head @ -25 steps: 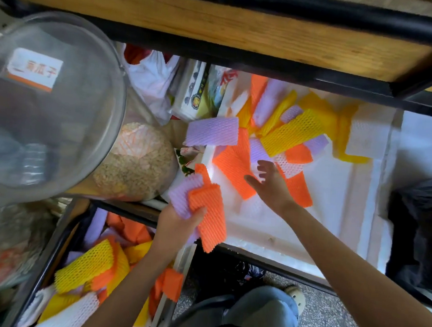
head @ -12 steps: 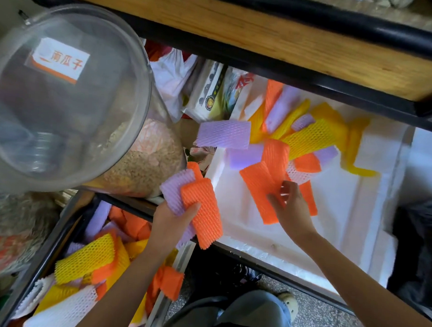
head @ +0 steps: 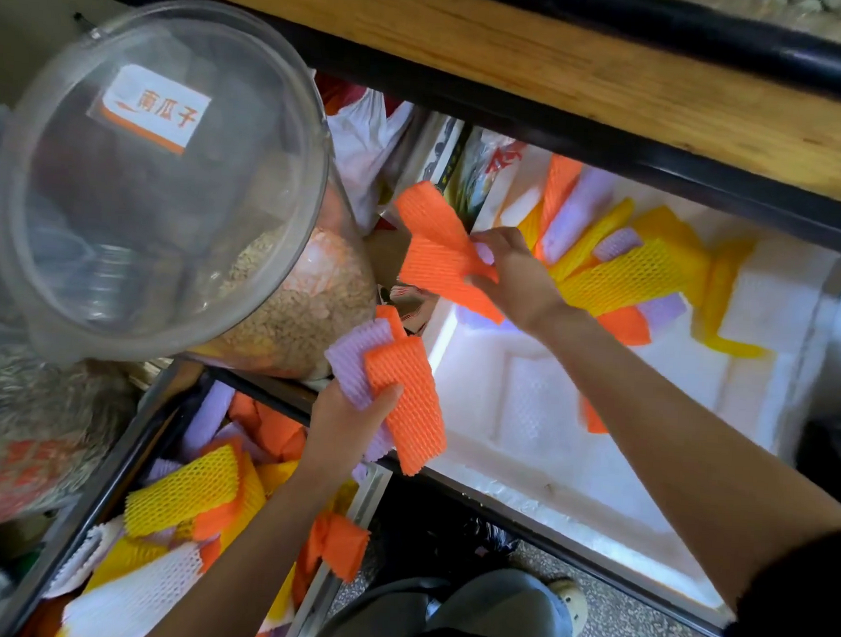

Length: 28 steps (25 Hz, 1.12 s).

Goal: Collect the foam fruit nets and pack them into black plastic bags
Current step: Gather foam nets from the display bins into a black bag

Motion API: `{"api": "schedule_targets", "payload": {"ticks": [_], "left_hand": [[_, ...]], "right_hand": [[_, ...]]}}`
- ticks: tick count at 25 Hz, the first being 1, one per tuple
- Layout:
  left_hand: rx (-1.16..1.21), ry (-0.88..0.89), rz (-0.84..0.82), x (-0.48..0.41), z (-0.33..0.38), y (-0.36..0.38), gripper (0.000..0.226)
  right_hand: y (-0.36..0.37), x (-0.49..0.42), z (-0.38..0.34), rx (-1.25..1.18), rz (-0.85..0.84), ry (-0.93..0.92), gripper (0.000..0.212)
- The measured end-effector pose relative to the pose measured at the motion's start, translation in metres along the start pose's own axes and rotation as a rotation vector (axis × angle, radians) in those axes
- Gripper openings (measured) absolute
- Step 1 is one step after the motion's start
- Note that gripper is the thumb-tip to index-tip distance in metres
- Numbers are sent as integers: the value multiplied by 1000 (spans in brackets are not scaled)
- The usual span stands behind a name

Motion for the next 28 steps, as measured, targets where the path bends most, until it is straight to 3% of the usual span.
{"api": "schedule_targets", "payload": {"ticks": [6, 9, 12, 15, 21, 24, 28], "left_hand": [[-62, 2, -22, 3, 1, -6, 29], [-6, -2, -48, 5, 4, 0, 21], [14, 5, -33, 5, 3, 9, 13], [16, 20, -2, 8, 7, 24, 19], [153, 116, -134, 36, 52, 98, 39], [279, 269, -275, 69, 95, 142, 35], [283, 652, -323, 112, 162, 175, 56]], "right_hand": [[10, -18, 19, 160, -132, 230, 74], [9, 4, 25, 190, -109, 275, 62], [7, 43, 24, 34, -95, 294, 59], [-6, 92, 26, -115, -63, 298, 59], [-50, 190, 47, -51, 62, 263, 60], [-82, 231, 74, -69, 164, 305, 56], [-141, 290, 99, -230, 390, 327, 50]]}}
Point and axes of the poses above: each hand's wrist, its own x-axis away from the middle knuckle, its own y-axis out of the palm, z = x × y, the point moved 5 cm from there along -x, towards the middle knuckle, and after that the axes turned 14 degrees about y, right-handed, at the moved point
